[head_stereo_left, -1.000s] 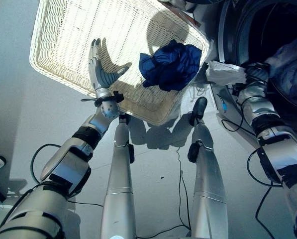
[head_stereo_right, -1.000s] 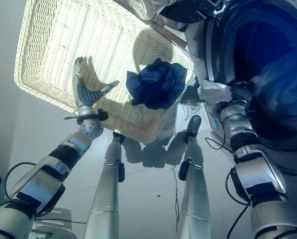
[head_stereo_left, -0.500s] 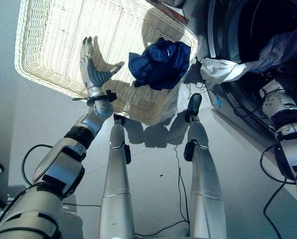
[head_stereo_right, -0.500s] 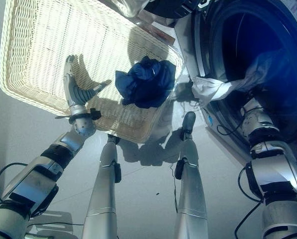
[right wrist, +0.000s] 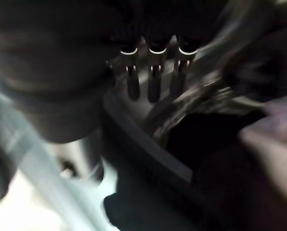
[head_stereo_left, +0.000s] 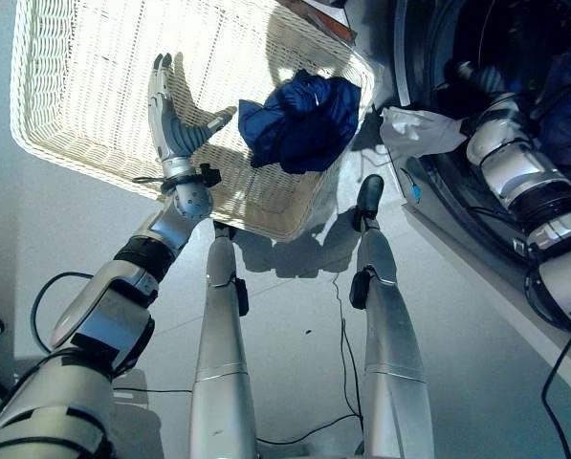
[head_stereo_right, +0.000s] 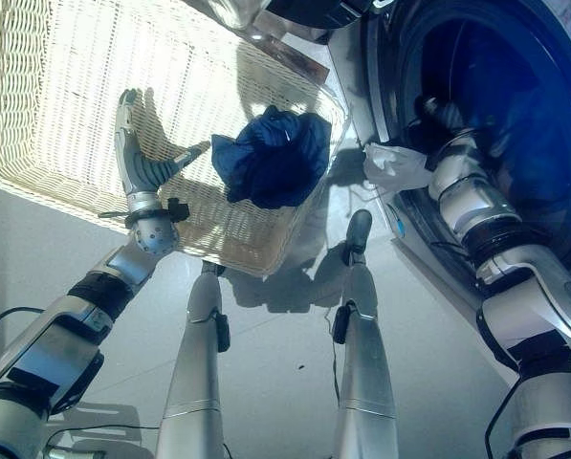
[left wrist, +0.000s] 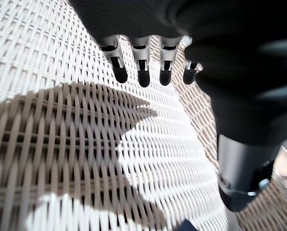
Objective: Put the clothes into the washing machine.
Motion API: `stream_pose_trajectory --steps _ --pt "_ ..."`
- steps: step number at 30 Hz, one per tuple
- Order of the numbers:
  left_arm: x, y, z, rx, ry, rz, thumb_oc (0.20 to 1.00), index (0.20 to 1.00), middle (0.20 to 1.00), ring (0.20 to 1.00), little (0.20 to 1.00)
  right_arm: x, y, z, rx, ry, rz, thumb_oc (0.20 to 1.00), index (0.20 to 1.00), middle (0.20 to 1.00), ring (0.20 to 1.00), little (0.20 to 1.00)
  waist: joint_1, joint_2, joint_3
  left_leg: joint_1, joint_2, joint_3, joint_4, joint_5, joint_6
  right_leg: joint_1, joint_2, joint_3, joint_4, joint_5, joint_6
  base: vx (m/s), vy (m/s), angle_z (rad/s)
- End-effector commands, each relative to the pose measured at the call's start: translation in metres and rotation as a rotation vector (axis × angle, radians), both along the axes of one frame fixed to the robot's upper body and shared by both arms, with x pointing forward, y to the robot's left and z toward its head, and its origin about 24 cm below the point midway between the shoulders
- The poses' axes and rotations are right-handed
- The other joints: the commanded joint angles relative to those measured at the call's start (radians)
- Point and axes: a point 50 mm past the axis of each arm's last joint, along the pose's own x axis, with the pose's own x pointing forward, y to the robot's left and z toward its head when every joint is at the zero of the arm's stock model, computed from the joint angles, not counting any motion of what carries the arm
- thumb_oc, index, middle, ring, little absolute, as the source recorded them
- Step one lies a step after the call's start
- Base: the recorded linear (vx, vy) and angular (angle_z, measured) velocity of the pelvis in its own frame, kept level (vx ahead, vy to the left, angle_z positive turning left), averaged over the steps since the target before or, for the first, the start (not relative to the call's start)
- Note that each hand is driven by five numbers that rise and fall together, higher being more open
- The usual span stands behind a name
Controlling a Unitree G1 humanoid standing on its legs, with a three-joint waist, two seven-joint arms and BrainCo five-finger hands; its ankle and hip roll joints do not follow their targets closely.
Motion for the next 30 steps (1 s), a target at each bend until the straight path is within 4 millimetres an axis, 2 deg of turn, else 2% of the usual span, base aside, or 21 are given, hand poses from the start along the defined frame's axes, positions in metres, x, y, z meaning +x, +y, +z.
stream_pose_trajectory --steps 1,8,15,22,30 --pt "-0.002 -0.002 0.01 -0.033 -0.077 -0.018 1.0 1.0 1.0 1.0 1.0 0.001 -0.004 -0.019 -0.226 0.104 -0.003 1.0 1.0 1.0 1.0 1.0 0.002 0.014 -0.018 -0.011 -0.075 -0.005 -0.013 -0.019 0.077 -0.016 0.042 -0.04 0.061 -0.018 0.077 0.0 -0.034 0.03" --pt "-0.001 -0.009 0.01 -0.025 -0.087 -0.025 1.0 1.0 1.0 1.0 1.0 0.006 -0.007 -0.062 -0.36 0.259 -0.001 1.0 1.0 1.0 1.0 1.0 0.002 0.016 -0.018 -0.015 -0.078 0.004 -0.008 -0.015 0.081 -0.018 0.04 -0.043 0.061 -0.013 0.075 0.0 0.0 0.0" --pt "-0.001 -0.011 0.008 -0.024 -0.085 -0.026 1.0 1.0 1.0 1.0 1.0 0.006 -0.014 -0.088 -0.469 0.419 -0.041 1.0 1.0 1.0 1.0 1.0 -0.001 0.015 -0.018 -0.017 -0.079 0.011 -0.005 -0.009 0.082 -0.02 0.04 -0.043 0.06 -0.008 0.072 0.0 0.0 0.0" --pt "-0.001 -0.011 0.005 -0.022 -0.081 -0.023 1.0 1.0 1.0 1.0 1.0 0.004 -0.019 -0.105 -0.535 0.521 -0.071 1.0 1.0 1.0 1.0 1.0 -0.002 0.013 -0.018 -0.021 -0.078 0.012 0.001 -0.005 0.083 -0.025 0.041 -0.042 0.068 -0.008 0.071 0.0 0.0 0.0" --pt "0.0 -0.013 0.004 -0.02 -0.077 -0.026 1.0 1.0 1.0 1.0 1.0 0.005 -0.019 -0.11 -0.62 0.577 -0.105 1.0 1.0 1.0 1.0 1.0 0.002 0.022 -0.018 -0.018 -0.079 0.009 -0.004 0.001 0.083 -0.024 0.038 -0.036 0.067 -0.006 0.069 0.0 0.0 0.0"
